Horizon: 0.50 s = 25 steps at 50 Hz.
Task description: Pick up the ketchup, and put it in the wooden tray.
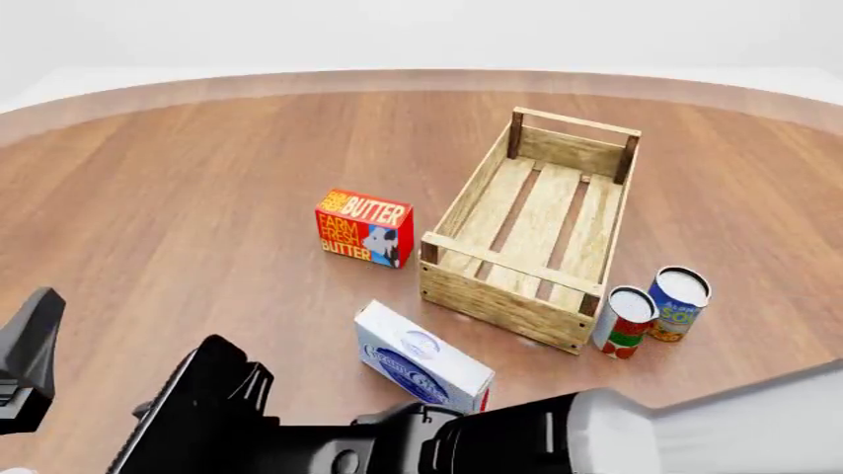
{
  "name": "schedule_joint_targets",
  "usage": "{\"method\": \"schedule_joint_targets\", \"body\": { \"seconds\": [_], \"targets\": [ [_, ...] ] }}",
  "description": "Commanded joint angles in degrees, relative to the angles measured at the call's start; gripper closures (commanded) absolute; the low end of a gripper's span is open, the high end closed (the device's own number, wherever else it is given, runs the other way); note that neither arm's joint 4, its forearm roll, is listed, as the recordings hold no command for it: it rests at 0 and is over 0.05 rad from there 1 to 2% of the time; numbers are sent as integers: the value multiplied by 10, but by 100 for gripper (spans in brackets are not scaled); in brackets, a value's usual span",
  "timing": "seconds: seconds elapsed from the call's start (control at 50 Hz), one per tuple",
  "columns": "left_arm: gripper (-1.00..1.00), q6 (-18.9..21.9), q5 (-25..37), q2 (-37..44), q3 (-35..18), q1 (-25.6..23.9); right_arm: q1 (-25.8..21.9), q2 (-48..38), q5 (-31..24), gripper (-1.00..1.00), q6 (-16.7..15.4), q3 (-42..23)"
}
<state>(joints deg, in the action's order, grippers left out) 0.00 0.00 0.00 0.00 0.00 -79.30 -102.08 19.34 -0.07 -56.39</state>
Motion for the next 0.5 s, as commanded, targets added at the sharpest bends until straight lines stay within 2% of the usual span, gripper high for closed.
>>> {"method": "schedule_joint_targets", "body": {
  "seconds": [0.02,0.28,0.5],
  "targets": [
    [-100,0,0,0,0,0,-4,-36,-9,-100,-19,-28],
    [-100,0,0,0,0,0,-5,-74,-15,-100,-40,-55],
    [-100,0,0,0,0,0,-12,-106,-17,-100,-43,-75]
  ]
}}
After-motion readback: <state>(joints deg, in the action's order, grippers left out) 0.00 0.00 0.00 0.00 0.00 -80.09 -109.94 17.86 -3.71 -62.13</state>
